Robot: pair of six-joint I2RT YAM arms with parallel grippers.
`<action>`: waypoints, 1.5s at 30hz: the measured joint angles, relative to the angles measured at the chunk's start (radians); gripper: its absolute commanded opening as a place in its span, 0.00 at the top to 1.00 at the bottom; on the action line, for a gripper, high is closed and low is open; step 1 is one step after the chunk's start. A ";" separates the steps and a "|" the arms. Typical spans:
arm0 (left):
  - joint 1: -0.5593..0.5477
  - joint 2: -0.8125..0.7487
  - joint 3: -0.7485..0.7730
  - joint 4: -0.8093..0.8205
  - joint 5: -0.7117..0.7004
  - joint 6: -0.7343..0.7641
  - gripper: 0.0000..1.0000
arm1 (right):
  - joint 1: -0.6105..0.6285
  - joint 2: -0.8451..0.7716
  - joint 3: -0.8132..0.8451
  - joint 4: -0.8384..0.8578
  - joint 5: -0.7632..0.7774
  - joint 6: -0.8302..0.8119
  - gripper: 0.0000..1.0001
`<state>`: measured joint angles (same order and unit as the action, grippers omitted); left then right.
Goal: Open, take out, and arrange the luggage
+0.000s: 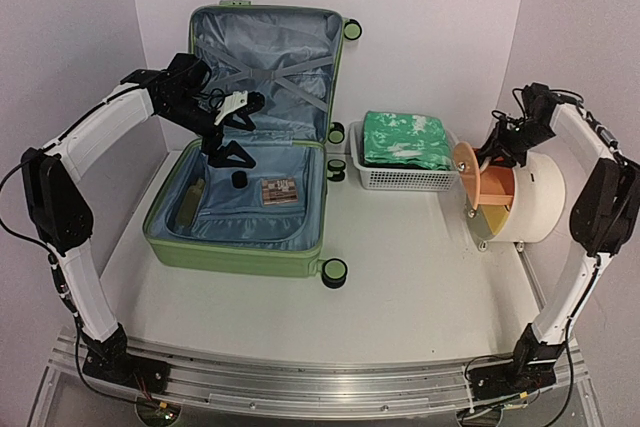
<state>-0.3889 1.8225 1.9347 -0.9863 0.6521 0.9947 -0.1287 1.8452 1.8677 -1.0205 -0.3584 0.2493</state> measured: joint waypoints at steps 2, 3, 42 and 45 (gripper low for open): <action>0.000 0.000 0.000 0.000 0.000 0.000 0.00 | 0.002 0.010 0.005 0.001 -0.009 -0.003 0.90; 0.000 0.000 0.000 0.001 0.000 0.000 0.00 | 0.002 0.014 0.009 0.001 -0.015 -0.003 0.88; 0.008 0.068 0.027 0.100 -0.213 -0.140 0.13 | 0.156 0.129 0.460 -0.108 0.363 -0.128 0.37; 0.039 0.190 0.086 0.113 -0.277 -0.246 0.13 | 0.176 0.107 0.454 -0.066 0.366 -0.127 0.37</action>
<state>-0.3501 2.0120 2.0203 -0.8735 0.3756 0.7484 0.0472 1.9520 2.3219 -1.0865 0.0077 0.1220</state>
